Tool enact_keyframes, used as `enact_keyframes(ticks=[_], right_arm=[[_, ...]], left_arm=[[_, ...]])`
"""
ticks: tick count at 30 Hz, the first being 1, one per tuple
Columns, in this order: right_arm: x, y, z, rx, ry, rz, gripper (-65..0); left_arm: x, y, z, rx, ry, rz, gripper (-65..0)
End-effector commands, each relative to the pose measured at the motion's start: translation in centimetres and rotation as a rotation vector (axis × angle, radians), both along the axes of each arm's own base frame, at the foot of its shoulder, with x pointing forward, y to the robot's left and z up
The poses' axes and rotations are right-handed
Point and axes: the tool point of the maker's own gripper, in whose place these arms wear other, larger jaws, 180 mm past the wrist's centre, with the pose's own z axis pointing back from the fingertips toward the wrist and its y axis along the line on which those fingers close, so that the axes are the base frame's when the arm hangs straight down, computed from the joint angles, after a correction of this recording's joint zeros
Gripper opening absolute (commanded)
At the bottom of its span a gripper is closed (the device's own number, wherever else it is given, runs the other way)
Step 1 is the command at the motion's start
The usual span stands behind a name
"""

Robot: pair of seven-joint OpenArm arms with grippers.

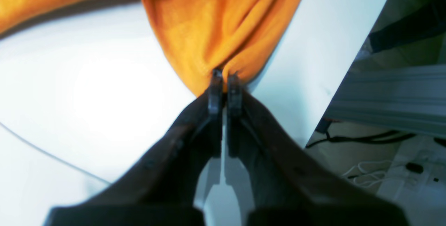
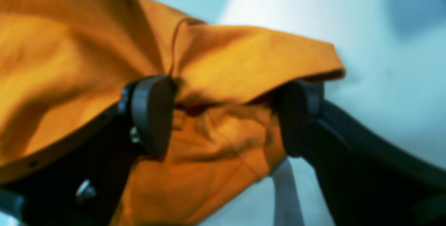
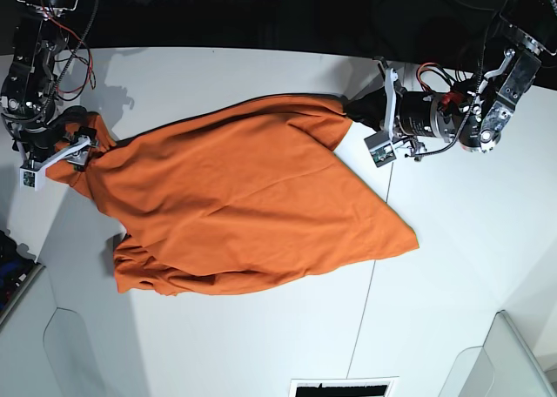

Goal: Layout the t-shirt on the table in an organized manner, then fold the t-shirt properly
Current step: 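Stretch the shirt between both grippers, pulling outward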

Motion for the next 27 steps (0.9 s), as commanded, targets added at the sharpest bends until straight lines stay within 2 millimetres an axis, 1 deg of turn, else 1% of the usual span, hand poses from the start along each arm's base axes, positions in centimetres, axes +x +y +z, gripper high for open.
enact_keyframes(ticks=[1,6,7,9,14,16,20,24,27], right_arm=[[0.3,-0.3,1.2,-0.023,-0.022,0.016,-20.3],[0.8,0.7,4.3,-0.054,-0.075,0.056,-20.3],[0.8,0.9,4.7,-0.056,-0.075,0.061,-20.3],[0.4,1.1,4.7,-0.056,-0.063,0.071,-20.3],[-1.8,2.3,2.9,0.009,-0.025,0.102,-20.3],[-2.6,2.4,2.3,0.01,-0.012,0.11,-20.3],[-3.9,2.0,0.6,0.02,0.029,0.096,-20.3],[-4.6,1.3,-1.6,0.037,0.044,0.066,-20.5],[-5.0,1.2,-2.7,0.048,0.056,0.063,-20.5]], left_arm=[[0.8,0.1,0.9,-0.012,-0.027,-0.002,-65.0],[0.8,0.3,0.8,0.004,-0.034,-0.006,-65.0],[0.9,0.5,0.7,0.016,-0.039,-0.009,-65.0],[0.9,0.7,0.5,0.036,-0.046,-0.014,-65.0],[0.9,0.8,0.4,0.041,-0.048,-0.015,-65.0],[0.9,0.8,0.4,0.041,-0.048,-0.015,-65.0],[0.9,0.6,0.5,0.03,-0.045,-0.013,-65.0],[0.9,0.4,0.7,0.013,-0.038,-0.008,-65.0],[0.8,0.4,0.6,0.014,-0.037,-0.008,-65.0]])
